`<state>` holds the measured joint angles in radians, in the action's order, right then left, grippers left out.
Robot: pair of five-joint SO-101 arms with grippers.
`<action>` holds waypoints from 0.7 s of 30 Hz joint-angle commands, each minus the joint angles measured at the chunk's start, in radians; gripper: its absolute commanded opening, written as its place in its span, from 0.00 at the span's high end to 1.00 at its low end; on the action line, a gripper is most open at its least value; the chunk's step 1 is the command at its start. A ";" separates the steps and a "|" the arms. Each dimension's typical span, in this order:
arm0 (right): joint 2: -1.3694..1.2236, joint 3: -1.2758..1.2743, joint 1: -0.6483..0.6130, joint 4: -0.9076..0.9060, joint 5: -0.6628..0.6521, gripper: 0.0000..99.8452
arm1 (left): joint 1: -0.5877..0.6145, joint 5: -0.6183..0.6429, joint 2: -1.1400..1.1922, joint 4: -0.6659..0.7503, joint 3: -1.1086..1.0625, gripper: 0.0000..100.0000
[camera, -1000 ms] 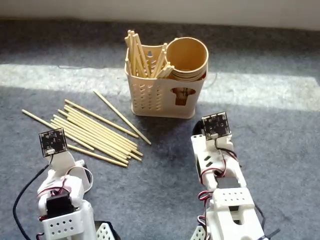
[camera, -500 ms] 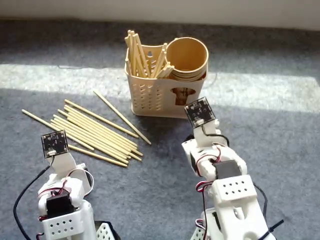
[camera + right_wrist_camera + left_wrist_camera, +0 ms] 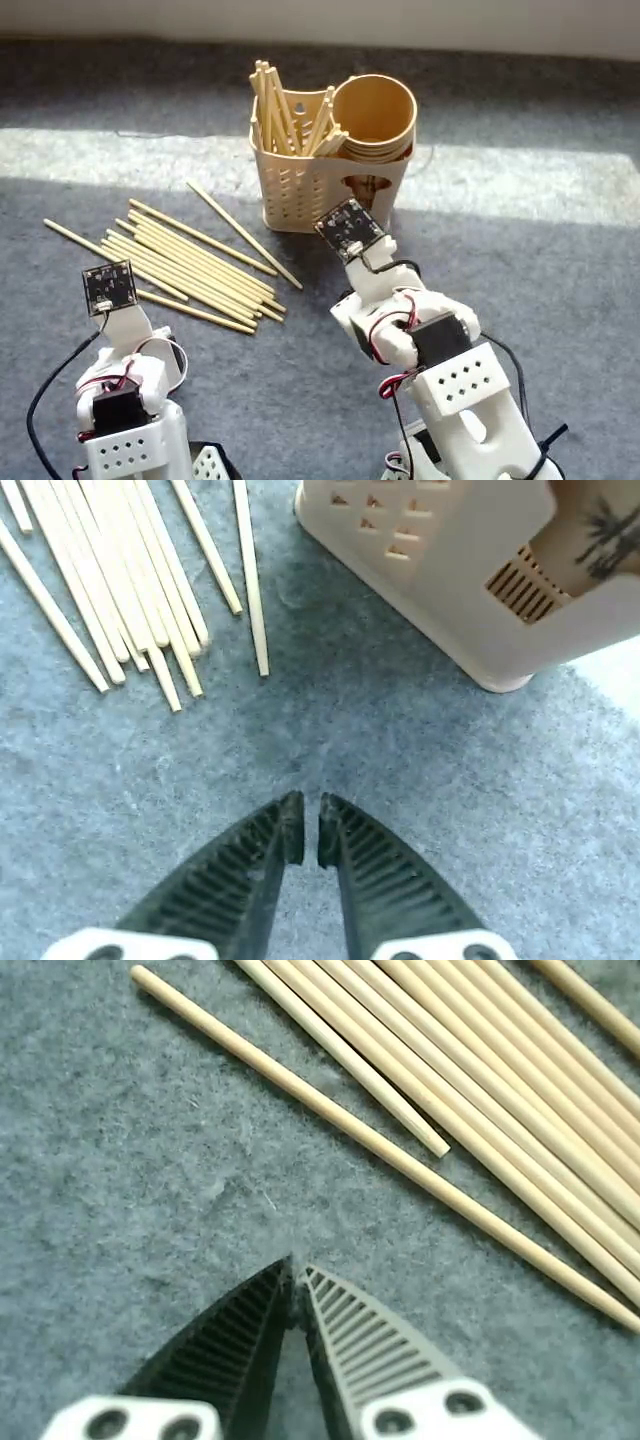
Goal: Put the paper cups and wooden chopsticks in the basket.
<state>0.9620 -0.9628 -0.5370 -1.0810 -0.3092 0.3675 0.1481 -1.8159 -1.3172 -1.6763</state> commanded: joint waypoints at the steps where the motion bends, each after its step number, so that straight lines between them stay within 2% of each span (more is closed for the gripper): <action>1: -0.005 0.041 -0.035 -0.007 -0.011 0.95 | 0.008 -0.005 -0.005 -0.005 -0.019 0.99; 6: -0.143 0.097 -0.033 -0.008 -0.054 0.95 | 0.008 -0.005 -0.005 -0.005 -0.019 0.99; 21: -0.469 0.455 -0.093 -0.134 -0.052 0.95 | 0.008 -0.005 -0.005 -0.005 -0.019 0.99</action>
<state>0.5278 -0.5777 -0.6091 -1.2037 -0.3537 0.3675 0.1481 -1.8159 -1.3172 -1.6763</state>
